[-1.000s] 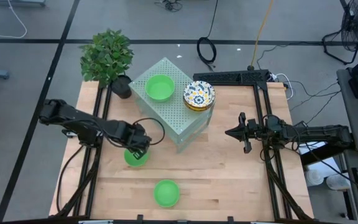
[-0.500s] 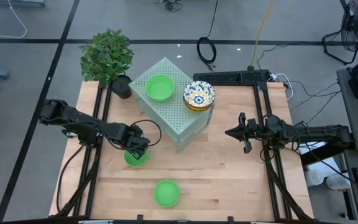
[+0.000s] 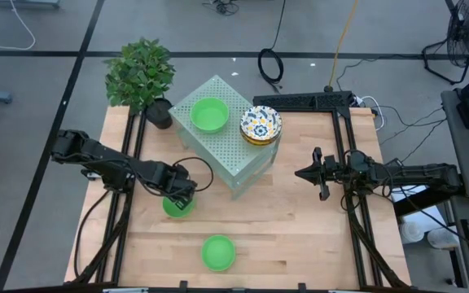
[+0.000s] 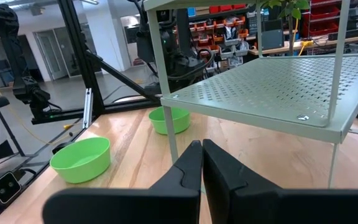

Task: Pick & Place Mini bowls
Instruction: Stack the top green bowl on the green bowl on the shelf

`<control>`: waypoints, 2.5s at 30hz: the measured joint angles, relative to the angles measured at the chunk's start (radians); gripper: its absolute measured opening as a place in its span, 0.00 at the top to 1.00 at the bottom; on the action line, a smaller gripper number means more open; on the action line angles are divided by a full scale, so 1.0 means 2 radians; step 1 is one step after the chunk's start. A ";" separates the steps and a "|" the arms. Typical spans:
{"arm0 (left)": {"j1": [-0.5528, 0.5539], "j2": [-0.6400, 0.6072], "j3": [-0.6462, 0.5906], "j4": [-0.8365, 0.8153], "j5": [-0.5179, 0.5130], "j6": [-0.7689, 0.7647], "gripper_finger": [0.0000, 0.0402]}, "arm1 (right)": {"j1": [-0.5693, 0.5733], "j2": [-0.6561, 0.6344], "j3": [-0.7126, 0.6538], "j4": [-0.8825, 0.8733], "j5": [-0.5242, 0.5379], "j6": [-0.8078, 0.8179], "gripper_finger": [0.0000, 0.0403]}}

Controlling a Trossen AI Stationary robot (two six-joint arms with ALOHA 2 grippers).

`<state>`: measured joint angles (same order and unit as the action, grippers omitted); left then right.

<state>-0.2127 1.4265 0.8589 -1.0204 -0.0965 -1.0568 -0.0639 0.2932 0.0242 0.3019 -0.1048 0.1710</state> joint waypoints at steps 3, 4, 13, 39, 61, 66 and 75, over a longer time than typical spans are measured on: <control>0.000 0.000 0.000 -0.003 -0.005 0.002 0.70 | 0.000 0.000 0.000 0.000 0.000 0.000 1.00; 0.000 0.000 0.000 -0.004 -0.007 0.003 0.70 | 0.000 0.000 0.000 0.000 0.000 0.000 1.00; -0.006 0.000 0.000 -0.021 -0.009 0.001 0.70 | 0.000 0.000 0.000 -0.001 0.000 0.000 1.00; -0.029 0.000 -0.062 -0.014 0.008 -0.066 0.70 | 0.000 0.000 0.000 0.000 0.000 0.000 1.00; -0.028 0.000 -0.071 0.163 0.049 0.014 0.70 | 0.000 0.000 0.000 -0.001 0.002 0.000 1.00; -0.028 -0.001 -0.071 0.161 0.054 0.014 0.70 | 0.000 0.000 0.000 0.000 0.002 0.000 1.00; -0.016 -0.001 -0.071 0.161 0.078 0.014 0.70 | 0.000 0.000 0.000 0.000 0.002 0.000 1.00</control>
<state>-0.2440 1.4246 0.7170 -0.6979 0.0588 -1.0293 -0.0635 0.2932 0.0242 0.3012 -0.1009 0.1707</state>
